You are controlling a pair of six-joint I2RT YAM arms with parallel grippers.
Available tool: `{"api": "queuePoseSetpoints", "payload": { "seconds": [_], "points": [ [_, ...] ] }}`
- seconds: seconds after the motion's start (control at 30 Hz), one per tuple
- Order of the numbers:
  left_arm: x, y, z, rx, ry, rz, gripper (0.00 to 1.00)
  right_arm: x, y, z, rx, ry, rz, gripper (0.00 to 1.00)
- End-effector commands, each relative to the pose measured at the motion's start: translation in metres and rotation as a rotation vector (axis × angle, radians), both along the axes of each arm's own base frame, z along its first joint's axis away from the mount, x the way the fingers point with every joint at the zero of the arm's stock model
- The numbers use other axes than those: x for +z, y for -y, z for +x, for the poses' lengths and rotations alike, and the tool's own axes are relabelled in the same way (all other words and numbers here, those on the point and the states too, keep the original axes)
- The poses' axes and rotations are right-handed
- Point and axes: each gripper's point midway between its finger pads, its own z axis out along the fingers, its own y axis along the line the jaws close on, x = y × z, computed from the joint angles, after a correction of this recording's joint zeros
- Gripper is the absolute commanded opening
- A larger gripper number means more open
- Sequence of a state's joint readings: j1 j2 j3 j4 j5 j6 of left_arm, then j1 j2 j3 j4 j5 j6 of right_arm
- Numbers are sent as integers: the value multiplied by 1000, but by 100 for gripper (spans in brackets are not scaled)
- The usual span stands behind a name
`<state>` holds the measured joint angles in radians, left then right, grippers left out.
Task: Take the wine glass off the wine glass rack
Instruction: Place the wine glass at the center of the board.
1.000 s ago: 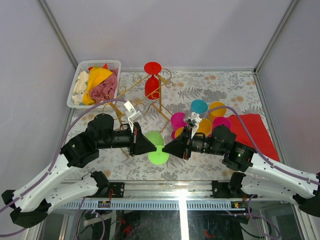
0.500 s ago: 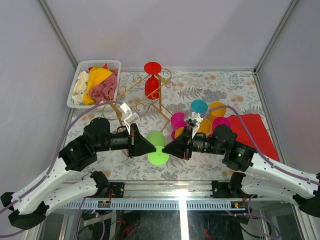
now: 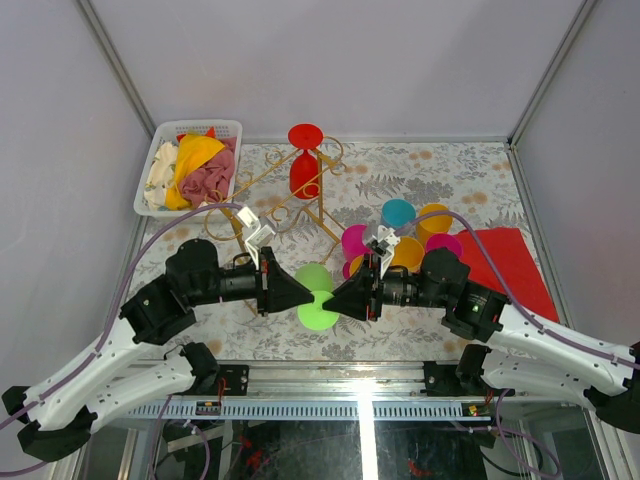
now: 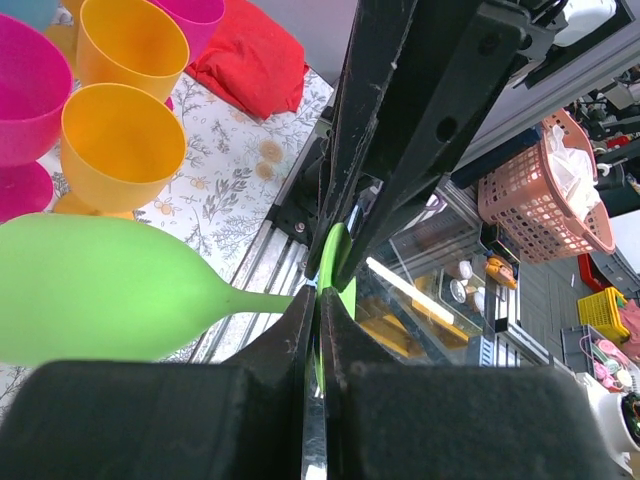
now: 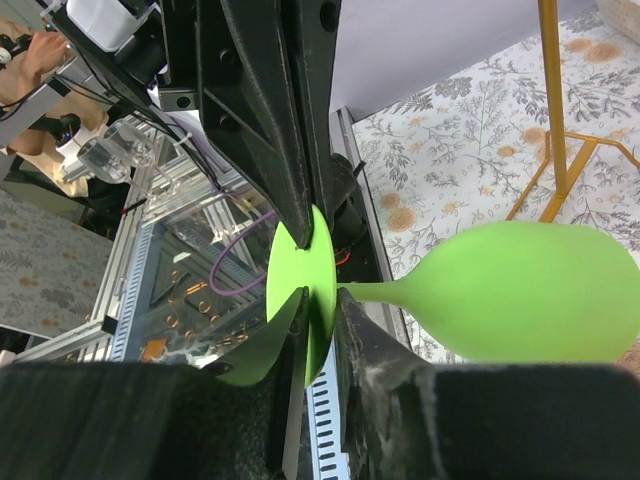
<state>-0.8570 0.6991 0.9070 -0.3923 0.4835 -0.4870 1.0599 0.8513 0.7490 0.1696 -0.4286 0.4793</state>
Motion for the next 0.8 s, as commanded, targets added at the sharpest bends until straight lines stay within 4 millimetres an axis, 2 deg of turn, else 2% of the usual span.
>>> {"api": "queuePoseSetpoints", "payload": {
  "seconds": [0.0,0.13,0.23,0.33,0.5,0.77],
  "points": [
    [19,2,8,37,58,-77,0,34,0,-7,40,57,87,17],
    [13,-1,8,51,57,-71,3,35,3,-3,5,66,97,2],
    [4,-2,7,48,42,-55,24,36,5,2,-26,74,102,0],
    [-2,-2,3,29,19,-48,33,38,7,8,-64,84,109,0],
    [-10,-1,-1,24,-20,-56,38,43,12,14,-112,103,149,0],
    [-1,2,3,57,-51,-169,38,46,15,19,-147,121,180,0]
  ]
}}
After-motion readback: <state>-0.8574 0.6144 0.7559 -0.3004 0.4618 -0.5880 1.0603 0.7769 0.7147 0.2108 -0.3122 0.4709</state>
